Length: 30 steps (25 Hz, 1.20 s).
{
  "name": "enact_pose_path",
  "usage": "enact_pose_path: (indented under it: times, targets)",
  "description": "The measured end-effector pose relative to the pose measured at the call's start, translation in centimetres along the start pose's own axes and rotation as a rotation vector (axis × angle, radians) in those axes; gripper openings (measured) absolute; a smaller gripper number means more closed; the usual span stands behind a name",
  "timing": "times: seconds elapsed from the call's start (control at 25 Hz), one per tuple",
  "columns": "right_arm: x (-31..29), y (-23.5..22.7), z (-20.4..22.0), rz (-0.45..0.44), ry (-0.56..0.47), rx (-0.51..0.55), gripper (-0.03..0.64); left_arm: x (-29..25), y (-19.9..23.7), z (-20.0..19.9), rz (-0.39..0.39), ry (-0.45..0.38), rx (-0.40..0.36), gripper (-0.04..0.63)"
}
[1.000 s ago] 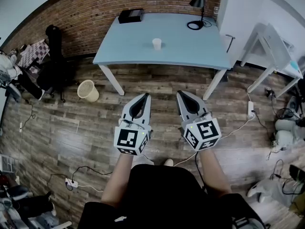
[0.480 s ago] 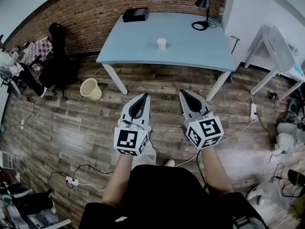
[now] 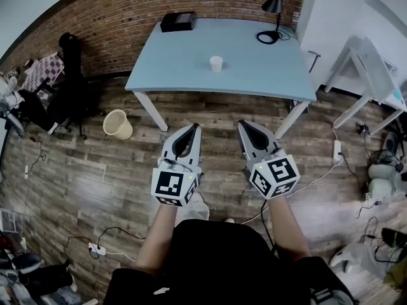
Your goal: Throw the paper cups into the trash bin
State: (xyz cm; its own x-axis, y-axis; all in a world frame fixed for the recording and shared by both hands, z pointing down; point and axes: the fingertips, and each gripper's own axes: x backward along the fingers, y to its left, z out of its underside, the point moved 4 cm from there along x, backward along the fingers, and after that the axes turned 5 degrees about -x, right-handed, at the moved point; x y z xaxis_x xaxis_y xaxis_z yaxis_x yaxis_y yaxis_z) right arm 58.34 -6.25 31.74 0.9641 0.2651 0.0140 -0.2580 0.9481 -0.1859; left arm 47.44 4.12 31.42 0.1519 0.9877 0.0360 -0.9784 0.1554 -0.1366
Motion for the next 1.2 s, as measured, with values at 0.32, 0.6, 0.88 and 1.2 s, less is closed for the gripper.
enact_pose_path:
  times: [0.32,0.6,0.88,1.2]
  targets:
    - [-4.7,-1.8,-0.4,0.012,-0.025,-0.025,0.003,-4.3,4.7,1.4,0.033,0.016,0.026,0.002]
    - [-9.7,-2.5,-0.3,0.033,-0.011,-0.042,0.003,-7.2,8.8,2.3,0.071,0.016,0.043,0.002]
    - [-14.4,-2.2,0.3,0.076,0.001,-0.04,0.003,-8.5,13.6,3.6,0.086,0.01,0.06,0.002]
    - [-17.3,-2.0,1.0,0.14,0.01,-0.044,0.003,-9.6,16.9,5.2,0.138,0.008,0.093,0.002]
